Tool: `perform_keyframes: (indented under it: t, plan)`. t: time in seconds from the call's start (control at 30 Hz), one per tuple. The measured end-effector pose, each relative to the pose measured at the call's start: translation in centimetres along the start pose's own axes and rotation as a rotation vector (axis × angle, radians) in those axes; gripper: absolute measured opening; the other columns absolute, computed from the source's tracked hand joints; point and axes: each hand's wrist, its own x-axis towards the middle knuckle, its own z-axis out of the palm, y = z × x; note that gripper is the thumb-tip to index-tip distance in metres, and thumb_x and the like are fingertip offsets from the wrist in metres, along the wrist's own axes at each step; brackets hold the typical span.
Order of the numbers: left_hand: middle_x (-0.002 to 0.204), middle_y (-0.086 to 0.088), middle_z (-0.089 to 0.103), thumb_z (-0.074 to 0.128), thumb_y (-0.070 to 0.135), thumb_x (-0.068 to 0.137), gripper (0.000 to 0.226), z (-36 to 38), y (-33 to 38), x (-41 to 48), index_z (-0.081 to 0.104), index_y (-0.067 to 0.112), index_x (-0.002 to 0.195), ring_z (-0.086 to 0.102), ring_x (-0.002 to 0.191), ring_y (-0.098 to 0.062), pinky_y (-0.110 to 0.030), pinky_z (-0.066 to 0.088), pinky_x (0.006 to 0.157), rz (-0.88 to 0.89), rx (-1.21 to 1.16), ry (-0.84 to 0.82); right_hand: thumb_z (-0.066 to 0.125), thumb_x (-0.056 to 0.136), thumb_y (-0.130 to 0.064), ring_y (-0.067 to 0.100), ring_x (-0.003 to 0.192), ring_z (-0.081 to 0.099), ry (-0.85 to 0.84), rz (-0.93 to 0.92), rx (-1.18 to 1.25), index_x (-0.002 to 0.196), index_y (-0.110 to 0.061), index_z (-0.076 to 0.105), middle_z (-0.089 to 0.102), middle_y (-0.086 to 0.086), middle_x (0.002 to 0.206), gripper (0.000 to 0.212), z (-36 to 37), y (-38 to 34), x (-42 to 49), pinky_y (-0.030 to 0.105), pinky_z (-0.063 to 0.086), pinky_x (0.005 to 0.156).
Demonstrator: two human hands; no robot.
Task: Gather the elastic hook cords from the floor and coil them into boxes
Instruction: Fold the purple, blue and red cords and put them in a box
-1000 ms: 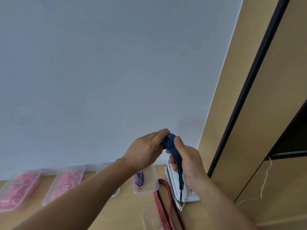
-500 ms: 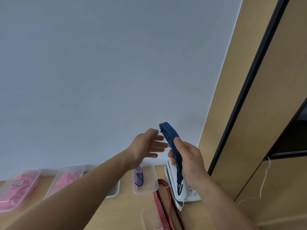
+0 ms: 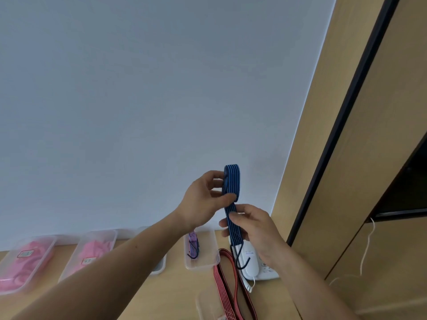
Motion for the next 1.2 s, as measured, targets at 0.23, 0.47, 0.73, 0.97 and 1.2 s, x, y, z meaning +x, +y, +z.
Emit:
perform_keyframes:
  t: [0.23, 0.47, 0.73, 0.97, 1.2]
  plan:
    - [0.124, 0.017, 0.062, 0.07, 0.021, 0.089, 0.042, -0.6, -1.5, -0.9, 0.054, 0.031, 0.127, 0.064, 0.106, -0.007, -0.018, 0.051, 0.082, 0.465, 0.55, -0.054, 0.054, 0.098, -0.01, 0.026, 0.063, 0.063, 0.003, 0.01, 0.108, 0.094, -0.006, 0.073, 0.072, 0.018, 0.083, 0.02, -0.4, -0.3, 0.2, 0.037, 0.05, 0.064]
    - [0.13, -0.012, 0.065, 0.075, 0.0, 0.083, 0.038, -0.8, -1.6, -0.8, 0.066, 0.002, 0.12, 0.067, 0.112, -0.03, -0.038, 0.059, 0.088, 0.869, 0.914, -0.071, 0.034, 0.101, -0.027, 0.035, 0.073, 0.066, -0.065, 0.039, 0.298, 0.105, 0.002, 0.066, 0.068, 0.033, 0.1, 0.044, -0.5, -0.8, -0.1, 0.032, 0.048, 0.056]
    - [0.149, -0.005, 0.048, 0.063, -0.007, 0.085, 0.049, -1.1, -2.4, -1.3, 0.06, 0.011, 0.131, 0.05, 0.134, -0.015, -0.027, 0.048, 0.103, 0.599, 0.674, -0.154, 0.057, 0.094, -0.03, 0.036, 0.081, 0.069, -0.018, 0.016, 0.284, 0.114, 0.001, 0.066, 0.067, 0.031, 0.106, 0.039, -0.6, -0.9, 0.0, 0.031, 0.049, 0.058]
    - [0.101, -0.009, 0.076, 0.065, 0.035, 0.093, 0.037, -1.9, -0.7, -1.1, 0.066, 0.006, 0.116, 0.074, 0.084, -0.026, -0.032, 0.06, 0.069, -0.326, -0.125, -0.089, 0.069, 0.088, -0.031, 0.011, 0.115, 0.061, 0.139, -0.119, -0.398, 0.144, -0.023, 0.045, 0.065, -0.006, 0.127, 0.062, 1.4, -0.7, 0.9, 0.037, 0.05, 0.1]
    - [0.092, -0.015, 0.076, 0.066, 0.014, 0.094, 0.024, -4.3, -2.5, -2.4, 0.059, 0.002, 0.113, 0.074, 0.079, -0.026, -0.03, 0.058, 0.067, -0.282, -0.273, -0.039, 0.073, 0.08, -0.046, 0.015, 0.104, 0.064, 0.236, -0.269, -0.825, 0.139, -0.025, 0.046, 0.068, -0.008, 0.113, 0.068, 5.7, -0.4, 1.8, 0.026, 0.049, 0.083]
